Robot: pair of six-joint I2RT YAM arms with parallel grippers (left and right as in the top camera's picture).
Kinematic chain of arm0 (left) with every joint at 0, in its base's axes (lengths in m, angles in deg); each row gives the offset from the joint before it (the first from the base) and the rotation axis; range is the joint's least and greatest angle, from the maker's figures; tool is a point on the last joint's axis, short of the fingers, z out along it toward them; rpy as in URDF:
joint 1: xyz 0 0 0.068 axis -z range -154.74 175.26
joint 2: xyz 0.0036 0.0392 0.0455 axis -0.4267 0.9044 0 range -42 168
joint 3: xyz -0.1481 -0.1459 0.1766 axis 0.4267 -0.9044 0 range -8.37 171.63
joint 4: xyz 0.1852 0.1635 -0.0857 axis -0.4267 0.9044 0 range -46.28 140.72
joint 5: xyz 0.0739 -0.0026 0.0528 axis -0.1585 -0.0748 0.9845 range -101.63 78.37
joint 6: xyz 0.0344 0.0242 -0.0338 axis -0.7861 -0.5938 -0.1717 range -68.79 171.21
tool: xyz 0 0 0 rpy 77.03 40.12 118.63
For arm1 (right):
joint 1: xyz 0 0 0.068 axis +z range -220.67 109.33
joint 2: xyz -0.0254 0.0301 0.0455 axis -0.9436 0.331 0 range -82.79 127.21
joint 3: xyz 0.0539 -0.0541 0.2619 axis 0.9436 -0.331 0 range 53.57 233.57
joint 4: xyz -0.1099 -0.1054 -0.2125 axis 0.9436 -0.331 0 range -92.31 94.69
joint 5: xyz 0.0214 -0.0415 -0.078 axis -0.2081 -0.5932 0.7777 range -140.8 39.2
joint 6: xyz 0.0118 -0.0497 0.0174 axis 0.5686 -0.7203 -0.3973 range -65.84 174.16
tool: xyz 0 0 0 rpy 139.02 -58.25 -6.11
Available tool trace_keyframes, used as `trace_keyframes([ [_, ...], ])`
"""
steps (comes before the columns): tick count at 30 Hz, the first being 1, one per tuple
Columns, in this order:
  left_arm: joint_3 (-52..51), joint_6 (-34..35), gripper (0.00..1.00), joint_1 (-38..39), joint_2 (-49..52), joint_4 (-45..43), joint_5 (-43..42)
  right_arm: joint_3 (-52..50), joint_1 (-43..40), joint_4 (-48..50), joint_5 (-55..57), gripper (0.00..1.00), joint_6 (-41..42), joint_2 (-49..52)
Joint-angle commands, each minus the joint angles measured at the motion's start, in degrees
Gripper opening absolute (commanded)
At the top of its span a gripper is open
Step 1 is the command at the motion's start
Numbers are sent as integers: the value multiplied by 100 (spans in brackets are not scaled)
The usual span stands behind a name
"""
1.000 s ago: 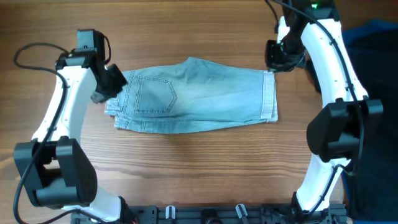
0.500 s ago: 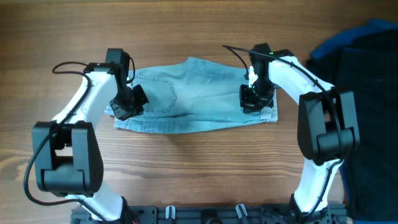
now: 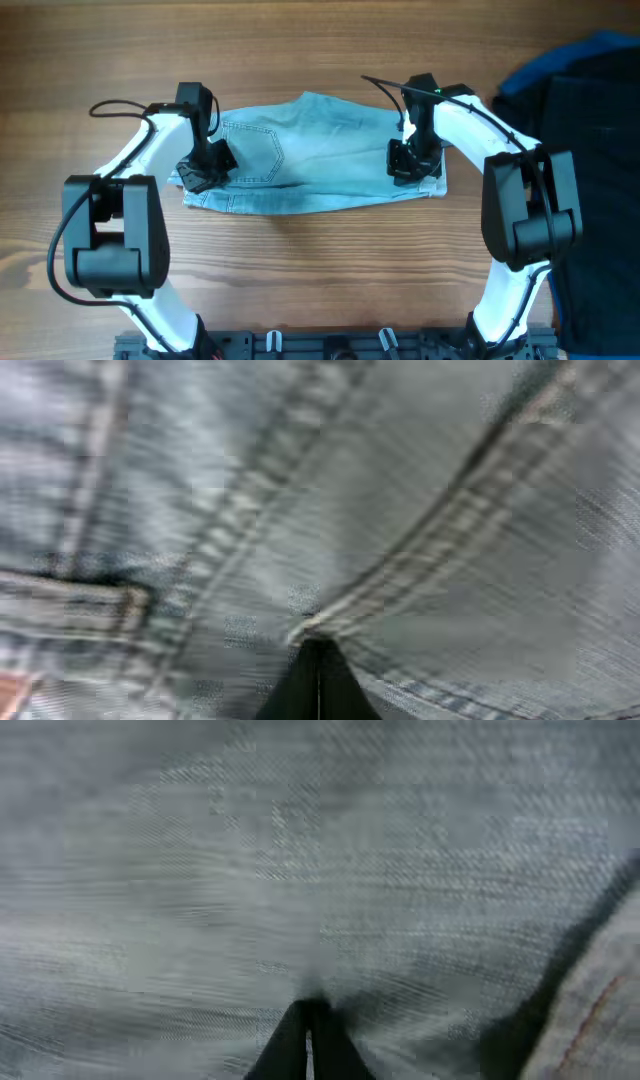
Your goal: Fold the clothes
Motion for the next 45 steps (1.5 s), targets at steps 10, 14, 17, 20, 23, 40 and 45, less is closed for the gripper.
trace_keyframes([
  [10, -31, -9, 4, -890, 173, 407, 907, -90, -544, -319, 1134, 8, 101, 170],
  [14, 339, -9, 4, -890, 4, 769, 929, 264, -675, -610, 1202, 9, 87, 170],
  [17, 693, -9, 4, -863, -278, 1082, 927, 811, -686, -999, 1261, 12, 79, 170],
  [20, 726, -9, 27, -863, -549, 1080, 927, 1499, -686, -1478, 1309, 28, -70, 170],
  [23, 723, -13, 75, -866, -601, 1019, 927, 1978, -741, -1641, 1451, 100, -61, 170],
  [40, 721, -339, 100, -1104, -503, 466, 728, 933, -1272, 2, 564, 99, -1700, 181],
  [45, 721, -745, 100, -1115, -352, 103, 621, 710, -1270, 42, 476, 100, -1698, 181],
])
